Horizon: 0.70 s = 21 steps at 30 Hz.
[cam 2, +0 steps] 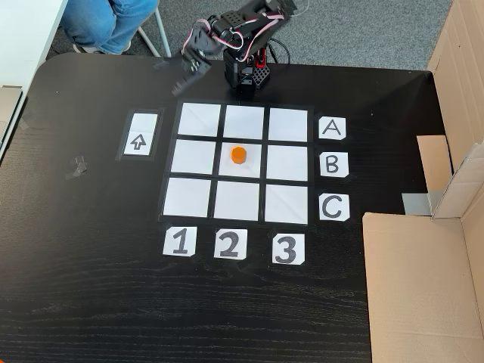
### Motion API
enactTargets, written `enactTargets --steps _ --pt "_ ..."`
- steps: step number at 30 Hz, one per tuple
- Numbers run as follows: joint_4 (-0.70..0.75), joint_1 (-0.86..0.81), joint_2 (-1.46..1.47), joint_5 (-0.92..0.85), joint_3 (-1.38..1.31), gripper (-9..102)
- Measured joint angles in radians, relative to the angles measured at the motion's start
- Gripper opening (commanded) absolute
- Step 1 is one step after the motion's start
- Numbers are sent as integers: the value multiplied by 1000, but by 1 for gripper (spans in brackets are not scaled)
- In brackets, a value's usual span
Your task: Pick up the round, orange token and place it in the grid on square B2.
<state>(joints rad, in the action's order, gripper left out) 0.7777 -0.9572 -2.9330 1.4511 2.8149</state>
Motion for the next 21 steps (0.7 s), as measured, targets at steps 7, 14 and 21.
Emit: enactTargets --steps 7,14,21 --pt "87 -374 -295 -11 147 -1" --pt "110 -621 -383 0 181 -1" --pt "117 -670 -388 41 187 -1"
